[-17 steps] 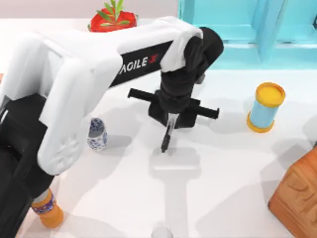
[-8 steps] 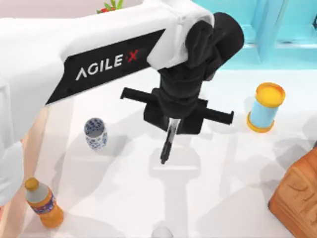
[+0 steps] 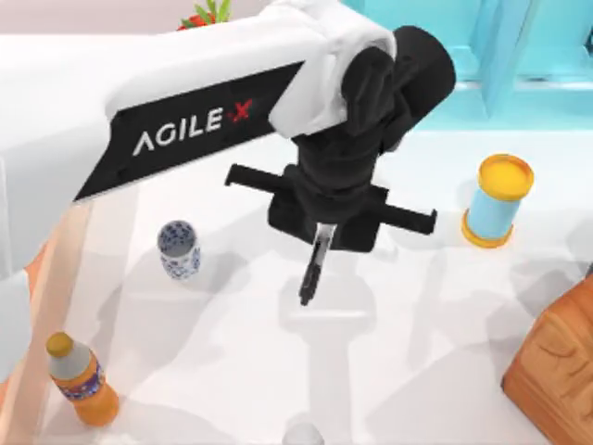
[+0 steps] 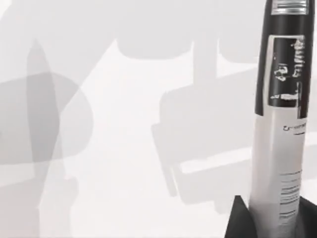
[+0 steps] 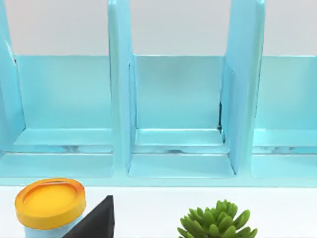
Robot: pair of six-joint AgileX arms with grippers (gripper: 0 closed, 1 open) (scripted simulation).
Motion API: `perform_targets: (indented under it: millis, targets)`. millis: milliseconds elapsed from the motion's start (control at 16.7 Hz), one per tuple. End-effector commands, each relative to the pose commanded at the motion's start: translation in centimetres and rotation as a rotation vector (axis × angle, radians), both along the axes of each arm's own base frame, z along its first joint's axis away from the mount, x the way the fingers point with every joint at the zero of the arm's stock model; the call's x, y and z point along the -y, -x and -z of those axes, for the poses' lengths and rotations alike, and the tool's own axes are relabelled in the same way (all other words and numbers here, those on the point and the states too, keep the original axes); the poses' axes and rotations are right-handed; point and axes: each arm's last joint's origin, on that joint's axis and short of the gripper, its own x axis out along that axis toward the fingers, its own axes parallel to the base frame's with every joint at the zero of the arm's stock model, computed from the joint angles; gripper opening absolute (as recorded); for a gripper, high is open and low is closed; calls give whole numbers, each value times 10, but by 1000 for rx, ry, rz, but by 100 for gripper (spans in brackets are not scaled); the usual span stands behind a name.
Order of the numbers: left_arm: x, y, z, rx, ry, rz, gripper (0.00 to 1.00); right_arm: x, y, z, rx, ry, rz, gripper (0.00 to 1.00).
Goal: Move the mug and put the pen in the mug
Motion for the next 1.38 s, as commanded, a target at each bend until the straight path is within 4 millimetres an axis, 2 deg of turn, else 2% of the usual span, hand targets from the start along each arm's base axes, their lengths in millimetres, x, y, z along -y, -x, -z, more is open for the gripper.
perform_targets:
  millis: [300,660,960,1380]
  targets:
    - [-15,0,5,183,74,39,0,0,0,0,0,0,0,100]
    - [-52,11,15,524,187,73,0,0,0,0,0,0,0,100]
    - [-94,38,22,849,270,73,0,0,0,0,0,0,0,100]
    - [-152,89,30,1258,367,28,0,0,0,0,0,0,0,100]
